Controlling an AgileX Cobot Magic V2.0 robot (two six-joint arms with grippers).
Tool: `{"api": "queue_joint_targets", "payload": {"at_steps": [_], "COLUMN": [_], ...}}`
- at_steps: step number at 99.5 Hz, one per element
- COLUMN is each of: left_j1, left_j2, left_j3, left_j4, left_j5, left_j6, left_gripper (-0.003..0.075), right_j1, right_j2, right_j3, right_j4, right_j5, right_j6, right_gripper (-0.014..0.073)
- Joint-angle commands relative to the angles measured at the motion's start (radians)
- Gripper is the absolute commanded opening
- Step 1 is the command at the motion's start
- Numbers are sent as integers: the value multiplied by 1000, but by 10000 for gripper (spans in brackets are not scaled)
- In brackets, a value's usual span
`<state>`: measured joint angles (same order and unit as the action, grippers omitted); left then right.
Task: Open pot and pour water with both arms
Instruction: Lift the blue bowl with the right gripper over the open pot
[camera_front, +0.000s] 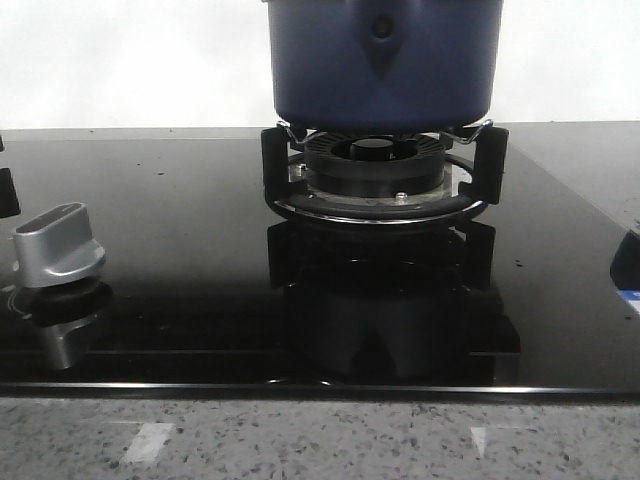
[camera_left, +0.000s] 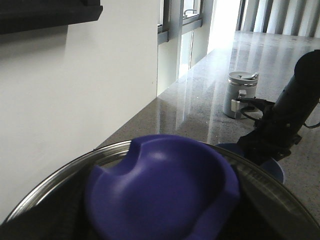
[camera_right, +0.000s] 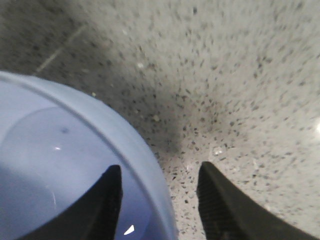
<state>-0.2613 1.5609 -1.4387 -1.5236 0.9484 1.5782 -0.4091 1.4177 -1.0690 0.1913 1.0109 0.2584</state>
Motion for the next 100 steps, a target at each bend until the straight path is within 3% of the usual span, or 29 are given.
{"api": "queue_joint_targets", "payload": {"at_steps": [1,10,26,64,100], "left_j1": [0,0,0,0,0], "left_j2": [-52,-52,-52,-52,-52], "left_j3": [-37,-37,-37,-37,-37], "left_j4": [-104,-104,-104,-104,-111], "left_j5": [8,8,8,8,13], "left_j6": [-12,-12,-12,-12,-12], "left_gripper": [333,333,333,333,333], "right_j1": [-6,-6,-6,15,108], "right_j2": [-27,-27,-27,-54,-54], "right_j3": [0,5,5,-48,-346], "right_j4": [32,51,68,97,99], "right_j5": [-61,-86,-94,-17,173], "right_j6": [-2,-2,-30,-97,-151], "right_gripper": [286,237,-78,-67,-67]}}
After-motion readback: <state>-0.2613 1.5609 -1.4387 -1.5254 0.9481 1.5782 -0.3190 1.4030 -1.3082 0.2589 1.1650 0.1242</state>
